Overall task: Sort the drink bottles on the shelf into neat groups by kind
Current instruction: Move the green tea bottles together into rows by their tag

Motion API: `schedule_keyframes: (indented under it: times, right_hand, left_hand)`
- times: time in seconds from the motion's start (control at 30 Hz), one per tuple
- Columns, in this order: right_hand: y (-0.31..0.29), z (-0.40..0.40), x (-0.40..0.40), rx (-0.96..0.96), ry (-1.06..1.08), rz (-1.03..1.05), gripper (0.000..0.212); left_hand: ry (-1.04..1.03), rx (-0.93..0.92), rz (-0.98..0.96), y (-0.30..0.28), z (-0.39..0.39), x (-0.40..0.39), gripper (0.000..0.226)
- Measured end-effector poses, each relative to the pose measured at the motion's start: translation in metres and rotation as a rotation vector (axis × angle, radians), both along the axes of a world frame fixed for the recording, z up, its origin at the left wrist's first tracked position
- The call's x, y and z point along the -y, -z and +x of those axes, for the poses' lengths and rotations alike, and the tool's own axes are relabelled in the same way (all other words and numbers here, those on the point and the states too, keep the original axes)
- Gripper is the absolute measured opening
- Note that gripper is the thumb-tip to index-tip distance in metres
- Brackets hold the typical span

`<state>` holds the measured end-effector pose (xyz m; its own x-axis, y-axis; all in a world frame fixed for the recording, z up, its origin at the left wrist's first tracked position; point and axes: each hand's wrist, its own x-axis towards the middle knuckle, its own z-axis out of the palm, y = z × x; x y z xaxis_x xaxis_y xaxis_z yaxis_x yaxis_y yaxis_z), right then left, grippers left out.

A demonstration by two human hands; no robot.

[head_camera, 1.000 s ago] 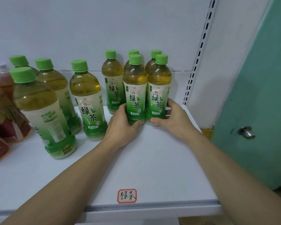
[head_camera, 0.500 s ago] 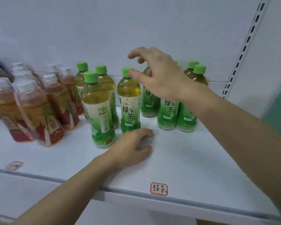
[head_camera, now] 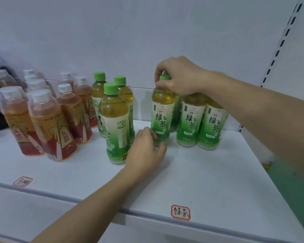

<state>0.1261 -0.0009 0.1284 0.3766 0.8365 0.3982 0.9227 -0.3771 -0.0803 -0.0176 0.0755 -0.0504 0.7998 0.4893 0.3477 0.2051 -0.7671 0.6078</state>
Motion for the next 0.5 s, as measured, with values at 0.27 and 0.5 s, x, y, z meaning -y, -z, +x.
schedule_keyframes:
  times: [0.27,0.5]
  right_hand:
    - [-0.003,0.01,0.008,-0.015,0.077,-0.098,0.007]
    - [0.007,0.006,0.052,0.031,0.06,0.664,0.03]
  left_hand:
    - [0.025,-0.108,-0.338,0.006,0.06,-0.008,0.105]
    - [0.137,0.014,-0.248,0.027,0.058,-0.022,0.084]
